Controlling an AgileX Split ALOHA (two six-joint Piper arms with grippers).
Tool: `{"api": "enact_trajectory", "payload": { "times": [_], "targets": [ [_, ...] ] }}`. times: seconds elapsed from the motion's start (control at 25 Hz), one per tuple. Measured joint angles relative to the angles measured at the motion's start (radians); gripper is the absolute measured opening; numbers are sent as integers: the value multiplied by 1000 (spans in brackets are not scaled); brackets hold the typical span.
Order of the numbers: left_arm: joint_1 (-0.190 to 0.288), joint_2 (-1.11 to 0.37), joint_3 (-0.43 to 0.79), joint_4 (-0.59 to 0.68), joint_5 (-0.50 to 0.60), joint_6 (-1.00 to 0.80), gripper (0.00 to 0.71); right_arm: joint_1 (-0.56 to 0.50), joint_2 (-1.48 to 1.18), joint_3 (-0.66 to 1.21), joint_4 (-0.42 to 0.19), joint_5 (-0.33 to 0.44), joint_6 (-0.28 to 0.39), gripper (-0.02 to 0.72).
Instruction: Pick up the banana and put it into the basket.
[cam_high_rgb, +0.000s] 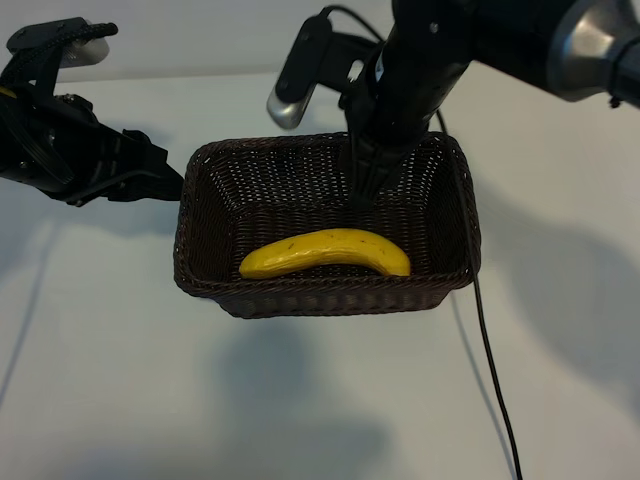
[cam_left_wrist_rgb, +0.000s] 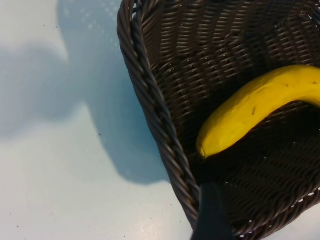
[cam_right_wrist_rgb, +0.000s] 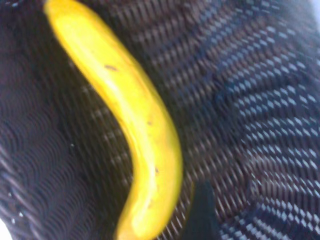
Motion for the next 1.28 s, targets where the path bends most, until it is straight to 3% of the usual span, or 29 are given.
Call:
{"api": "enact_trajectory", "payload": {
  "times": [0.4,0.64,0.92,1.12,1.28],
  "targets": [
    [0,0,0,0,0,0,541,-6,-42,-2,-133,139,238,579],
    [0,0,0,0,0,0,541,-81,-42,-2,-140,184,420,579],
    [0,0,0,0,0,0,541,-184,-42,-3,-100,267,469,579],
    [0,0,0,0,0,0,541,-243,-42,-3,-35,271,472,579],
    [0,0,0,0,0,0,541,-266,-53,-3,-19,275,473,579]
  ]
}}
